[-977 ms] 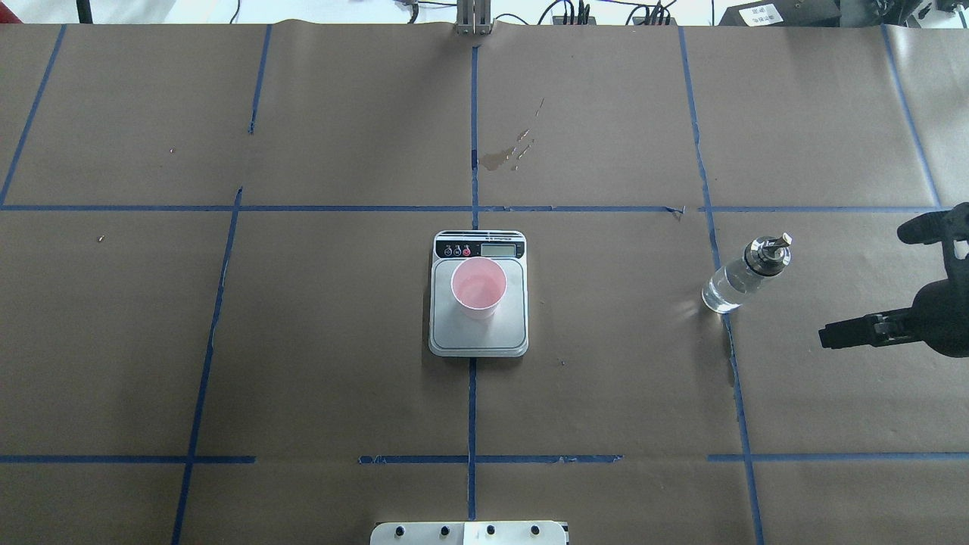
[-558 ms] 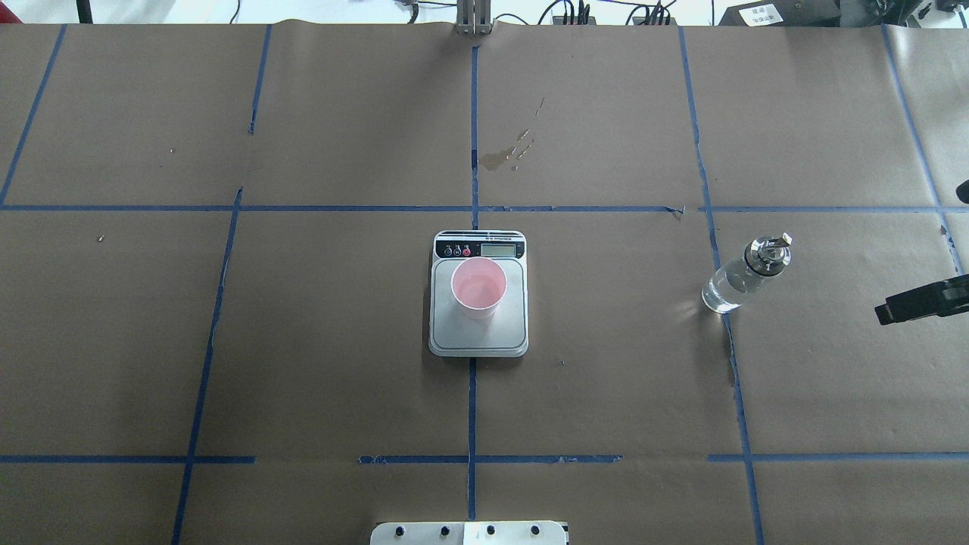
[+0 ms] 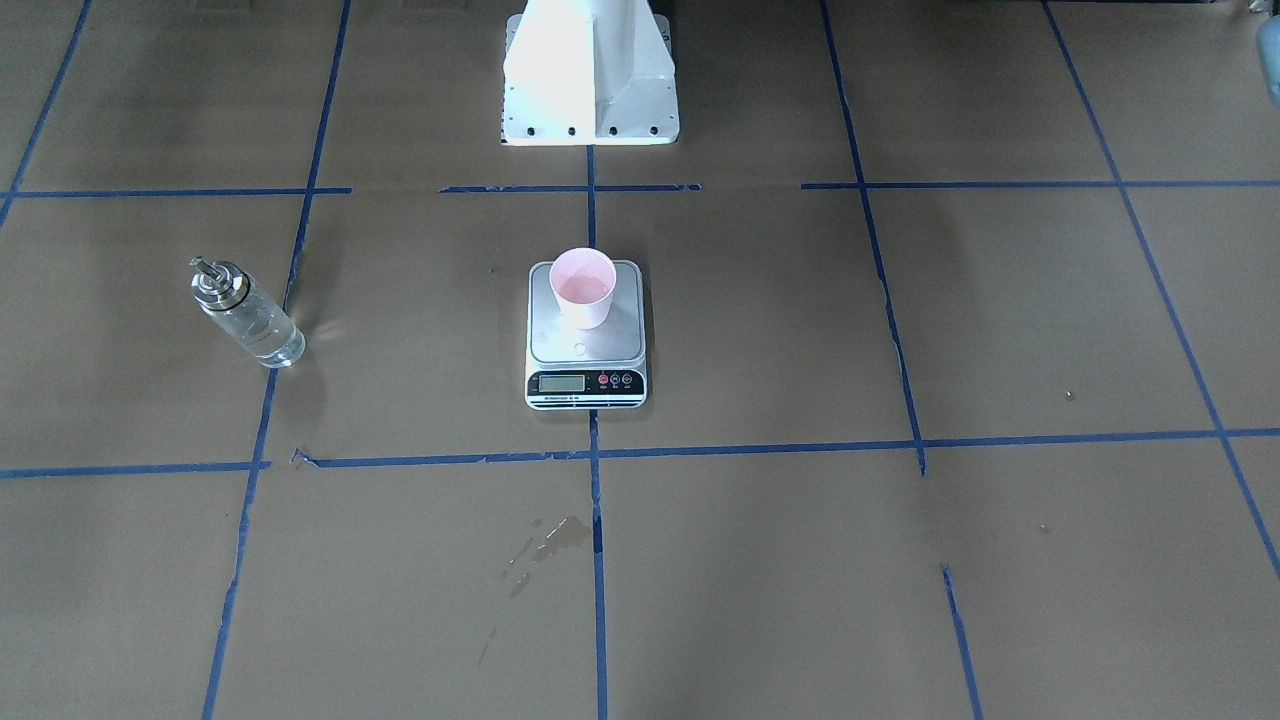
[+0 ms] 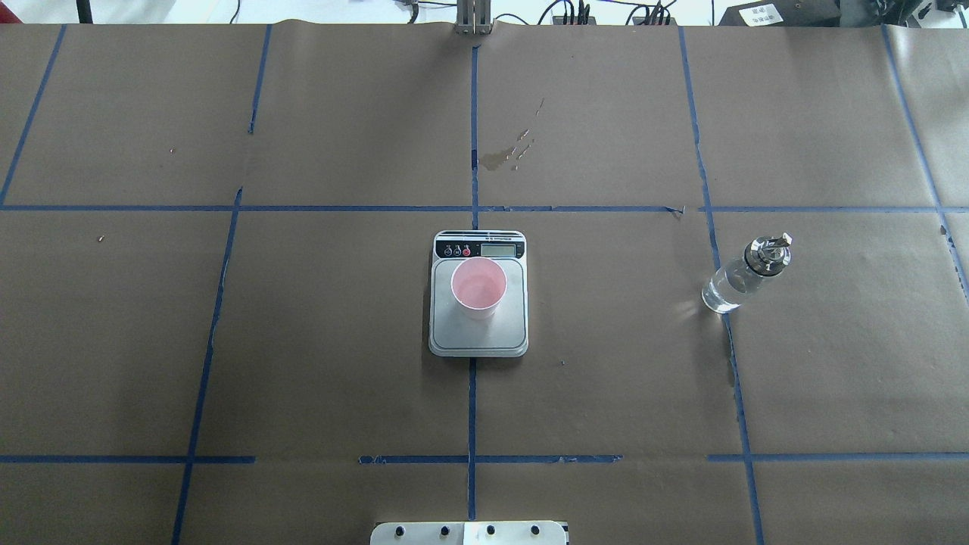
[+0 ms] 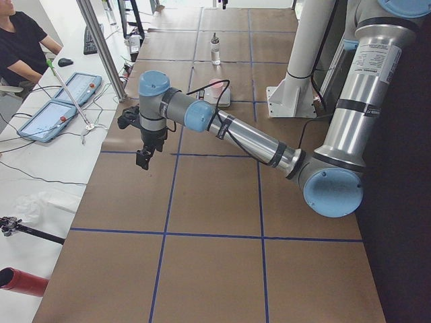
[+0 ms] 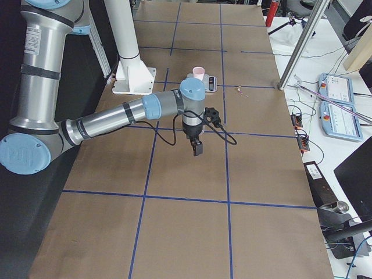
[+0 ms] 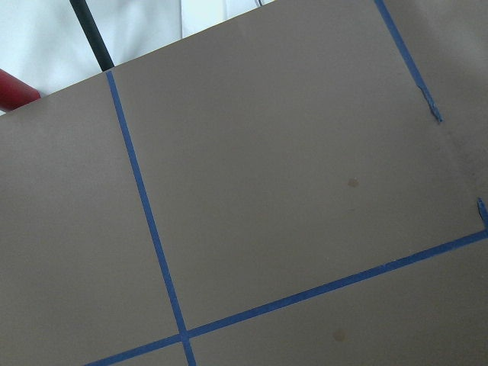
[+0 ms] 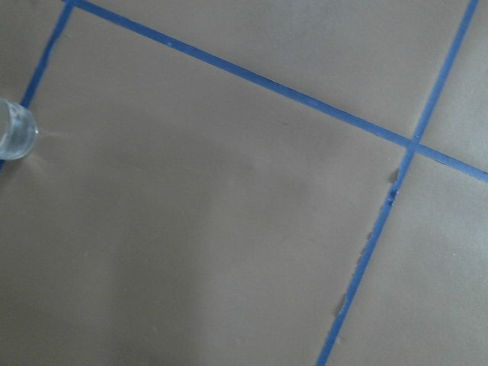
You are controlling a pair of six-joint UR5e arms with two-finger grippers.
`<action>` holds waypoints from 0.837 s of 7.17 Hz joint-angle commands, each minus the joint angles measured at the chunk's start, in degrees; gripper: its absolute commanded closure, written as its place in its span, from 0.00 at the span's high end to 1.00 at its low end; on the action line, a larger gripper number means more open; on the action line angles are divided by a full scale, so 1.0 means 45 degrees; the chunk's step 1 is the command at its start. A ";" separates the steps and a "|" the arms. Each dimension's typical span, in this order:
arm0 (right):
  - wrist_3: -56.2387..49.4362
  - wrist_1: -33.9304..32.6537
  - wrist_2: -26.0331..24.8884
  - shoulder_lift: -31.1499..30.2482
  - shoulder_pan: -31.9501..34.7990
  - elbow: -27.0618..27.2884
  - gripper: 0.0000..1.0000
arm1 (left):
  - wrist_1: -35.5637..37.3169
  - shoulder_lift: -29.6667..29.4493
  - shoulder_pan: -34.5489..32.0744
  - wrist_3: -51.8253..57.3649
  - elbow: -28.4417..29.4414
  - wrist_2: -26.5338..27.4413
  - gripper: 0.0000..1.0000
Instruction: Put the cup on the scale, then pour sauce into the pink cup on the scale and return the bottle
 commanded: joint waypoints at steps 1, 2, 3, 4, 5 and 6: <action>-0.1607 0.0030 0.1100 -0.0065 0.1754 -0.1672 1.00 | -0.0112 0.0697 -0.0082 0.0153 -0.0013 -0.0048 1.00; -0.1401 0.0030 0.0966 -0.0007 0.1856 -0.2082 1.00 | -0.0171 0.1031 -0.0315 0.0154 0.0258 -0.0106 1.00; -0.1302 0.0030 0.0559 0.0283 0.1857 -0.2396 1.00 | -0.0287 0.1112 -0.0955 0.0328 0.0976 -0.0068 1.00; -0.1282 0.0050 0.0207 0.0363 0.1857 -0.2418 1.00 | -0.1023 0.1210 -0.1658 0.2089 0.1969 -0.0087 1.00; -0.1281 0.0069 0.0203 0.0442 0.1857 -0.2361 1.00 | -0.1147 0.1829 -0.2110 0.3286 0.3004 -0.0184 1.00; -0.1281 0.0069 0.0184 0.0481 0.1857 -0.2418 1.00 | -0.1109 0.2106 -0.2095 0.3298 0.3730 -0.0107 1.00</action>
